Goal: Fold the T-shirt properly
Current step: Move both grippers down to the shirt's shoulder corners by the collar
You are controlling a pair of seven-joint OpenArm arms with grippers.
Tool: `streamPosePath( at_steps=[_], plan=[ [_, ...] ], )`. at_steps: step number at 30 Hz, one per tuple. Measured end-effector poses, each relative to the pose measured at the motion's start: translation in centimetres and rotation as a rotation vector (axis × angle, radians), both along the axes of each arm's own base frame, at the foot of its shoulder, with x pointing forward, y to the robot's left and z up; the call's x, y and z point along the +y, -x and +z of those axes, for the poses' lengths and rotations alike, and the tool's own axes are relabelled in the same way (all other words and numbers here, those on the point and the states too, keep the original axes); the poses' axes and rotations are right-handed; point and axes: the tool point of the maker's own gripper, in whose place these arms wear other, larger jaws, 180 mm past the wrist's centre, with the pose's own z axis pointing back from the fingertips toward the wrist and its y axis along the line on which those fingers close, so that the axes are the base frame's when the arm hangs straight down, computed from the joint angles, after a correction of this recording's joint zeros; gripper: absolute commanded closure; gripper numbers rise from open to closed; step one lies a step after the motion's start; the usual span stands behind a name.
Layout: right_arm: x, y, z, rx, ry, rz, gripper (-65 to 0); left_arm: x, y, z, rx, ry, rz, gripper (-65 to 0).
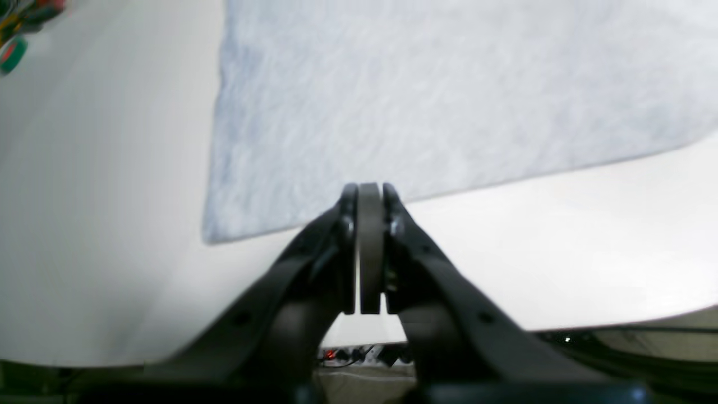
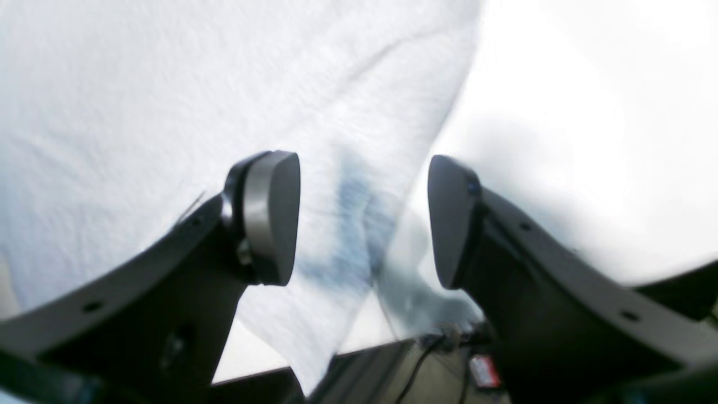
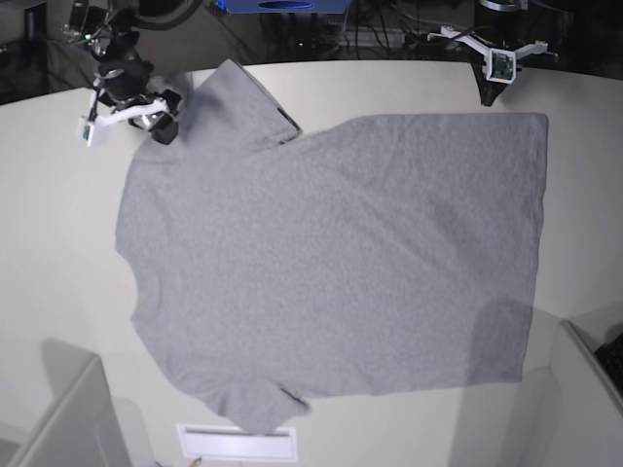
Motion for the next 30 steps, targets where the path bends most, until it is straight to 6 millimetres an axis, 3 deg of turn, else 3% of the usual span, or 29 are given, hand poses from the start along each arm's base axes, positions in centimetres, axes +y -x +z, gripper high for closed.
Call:
streamPosePath(
  at_steps=[3,5,6,12,17,19,23,26,30],
  plan=[
    [0.1,-0.7,-0.4,0.013,-0.01,0.009,-32.9,0.1,-0.4,0.1,-0.018,0.055,0.029,-43.8],
    [0.3,-0.9,-1.4,0.028,-0.031,0.001,-32.9,0.5,-1.4,0.5,-0.043,0.124,0.041,-52.3],
    [0.3,-0.5,-2.0,0.049,-0.036,0.001,-32.7,1.0,-1.6,0.7,-0.055,0.164,0.064,-53.6],
    [0.0,-0.6,-3.0,0.056,-0.049,-0.023,-32.7,2.3,-2.6,1.1,-0.071,0.372,0.133,-48.2],
    [-3.4,-0.8,-2.9,0.077,-0.012,-0.089,-32.7,3.4,-2.2,-0.2,-0.049,0.431,0.207,-47.2],
    [-3.6,-0.5,-3.0,0.108,-0.012,-0.061,-32.7,4.8,-2.0,0.0,-0.064,0.463,0.263,-47.2],
    [-1.3,-0.6,-3.2,0.109,-0.037,0.001,-32.7,7.7,-1.6,0.3,-0.103,0.481,0.373,-47.2],
    [1.4,-0.5,-3.3,0.1,-0.078,0.061,-32.7,7.8,-1.5,0.2,-0.104,0.51,0.39,-47.2],
    [1.8,-0.5,-3.3,0.099,-0.085,0.071,-32.7,8.5,-0.8,-1.0,-0.088,0.542,0.436,-47.2]
  ],
)
